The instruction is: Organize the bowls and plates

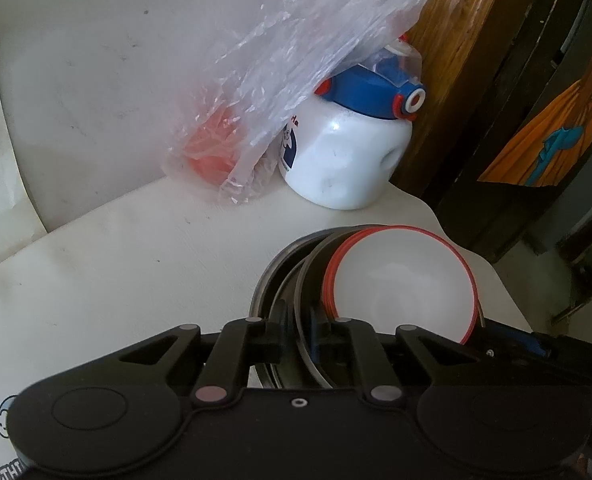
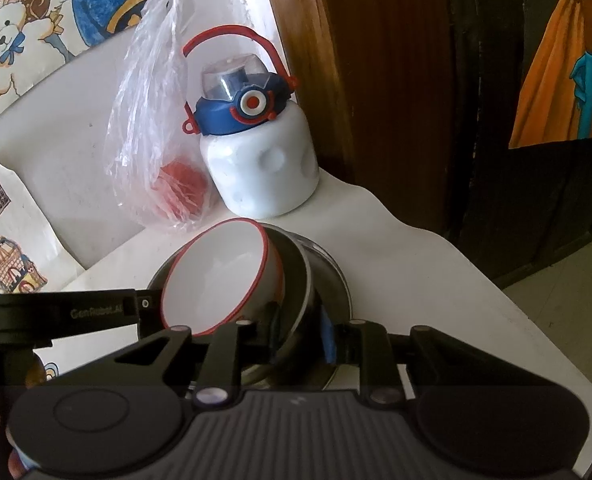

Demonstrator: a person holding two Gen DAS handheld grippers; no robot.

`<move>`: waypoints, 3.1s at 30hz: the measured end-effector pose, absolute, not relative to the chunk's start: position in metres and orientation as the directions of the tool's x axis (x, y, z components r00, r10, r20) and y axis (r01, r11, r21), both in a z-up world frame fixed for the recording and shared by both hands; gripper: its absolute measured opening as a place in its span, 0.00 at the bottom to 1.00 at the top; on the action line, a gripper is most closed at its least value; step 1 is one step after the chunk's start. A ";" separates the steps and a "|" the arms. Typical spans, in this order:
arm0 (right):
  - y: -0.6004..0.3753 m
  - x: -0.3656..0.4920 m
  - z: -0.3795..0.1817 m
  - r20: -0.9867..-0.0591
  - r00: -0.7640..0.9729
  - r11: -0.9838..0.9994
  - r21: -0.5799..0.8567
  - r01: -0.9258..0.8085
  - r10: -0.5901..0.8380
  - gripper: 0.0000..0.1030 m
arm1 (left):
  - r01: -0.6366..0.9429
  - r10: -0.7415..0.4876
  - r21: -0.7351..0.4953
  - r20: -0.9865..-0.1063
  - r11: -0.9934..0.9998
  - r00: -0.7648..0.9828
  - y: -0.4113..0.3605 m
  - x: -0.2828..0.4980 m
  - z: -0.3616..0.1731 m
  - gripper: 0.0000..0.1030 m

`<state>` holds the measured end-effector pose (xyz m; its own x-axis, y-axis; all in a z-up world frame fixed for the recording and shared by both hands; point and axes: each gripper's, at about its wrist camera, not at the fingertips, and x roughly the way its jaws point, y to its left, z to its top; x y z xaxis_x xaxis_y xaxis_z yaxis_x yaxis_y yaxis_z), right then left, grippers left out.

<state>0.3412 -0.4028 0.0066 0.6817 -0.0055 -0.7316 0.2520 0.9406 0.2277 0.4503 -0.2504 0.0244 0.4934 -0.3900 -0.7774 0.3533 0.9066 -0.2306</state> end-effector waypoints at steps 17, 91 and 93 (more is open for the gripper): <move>-0.404 0.331 0.009 -0.719 0.694 0.942 0.204 0.267 -0.041 0.46 | 0.331 -0.364 -0.209 -0.767 0.920 0.529 -0.240 0.447 0.025 0.34; -0.287 0.121 0.059 -0.287 0.936 0.953 0.162 0.256 -0.202 1.00 | 0.369 -0.392 -0.132 -0.320 0.920 0.863 -0.080 0.229 0.075 0.99; -0.281 0.114 0.059 -0.277 0.939 0.955 0.155 0.252 -0.203 1.00 | 0.365 -0.389 -0.134 -0.314 0.921 0.866 -0.073 0.221 0.074 0.99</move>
<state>0.1142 -0.2814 0.0593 0.9391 -0.2029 -0.2774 0.2521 0.9552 0.1549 0.2212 -0.0733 0.0741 0.8660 -0.3892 -0.3139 0.3654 0.9212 -0.1340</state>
